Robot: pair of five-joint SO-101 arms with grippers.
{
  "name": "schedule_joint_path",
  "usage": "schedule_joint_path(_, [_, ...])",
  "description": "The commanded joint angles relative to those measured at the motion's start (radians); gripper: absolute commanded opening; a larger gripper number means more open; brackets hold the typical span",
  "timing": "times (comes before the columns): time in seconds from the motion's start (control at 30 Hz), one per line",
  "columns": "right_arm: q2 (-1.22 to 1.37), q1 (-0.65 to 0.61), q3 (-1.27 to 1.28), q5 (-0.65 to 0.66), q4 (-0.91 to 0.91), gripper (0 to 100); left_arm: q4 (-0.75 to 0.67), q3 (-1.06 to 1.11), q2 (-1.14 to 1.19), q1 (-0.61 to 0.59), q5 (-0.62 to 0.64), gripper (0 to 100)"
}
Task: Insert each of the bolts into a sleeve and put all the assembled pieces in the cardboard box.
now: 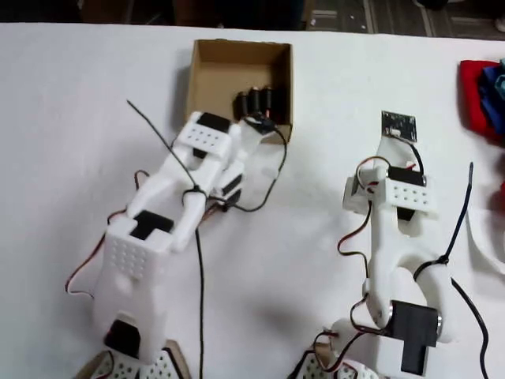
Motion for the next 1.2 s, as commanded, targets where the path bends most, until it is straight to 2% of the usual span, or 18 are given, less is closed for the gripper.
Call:
schedule_joint_path(0.0, [-0.058,0.008,-0.014,-0.009,-0.010,2.3,0.026,0.005,0.011,0.000,0.002,19])
schedule_joint_path(0.17, [-0.058,0.008,-0.014,-0.009,-0.010,2.3,0.026,0.005,0.011,0.000,0.002,15])
schedule_joint_path(0.33, [-0.058,0.008,-0.014,-0.009,-0.008,2.3,-0.002,0.005,0.011,0.005,0.002,2])
schedule_joint_path(0.47, [-0.059,0.008,-0.014,-0.009,-0.008,2.3,-0.005,-0.005,-0.003,0.003,0.002,2])
schedule_joint_path(0.53, [-0.085,0.008,-0.006,-0.009,-0.008,2.3,0.043,-0.067,-0.005,-0.002,0.006,3])
schedule_joint_path(0.67, [-0.232,0.005,0.080,-0.006,-0.045,2.3,0.253,-0.277,-0.005,0.005,0.011,3])
schedule_joint_path(0.73, [-0.331,0.002,0.169,-0.006,-0.108,2.3,0.336,-0.364,-0.005,0.005,0.061,3])
schedule_joint_path(0.87, [-0.499,-0.008,0.315,-0.002,-0.208,2.3,0.327,-0.447,-0.097,-0.012,0.138,3])
schedule_joint_path(1.03, [-0.542,-0.104,0.358,0.002,-0.216,2.3,0.227,-0.288,-0.341,-0.011,0.149,3])
schedule_joint_path(1.17, [-0.544,-0.163,0.374,0.002,-0.219,2.3,0.008,0.108,-0.646,-0.018,0.180,3])
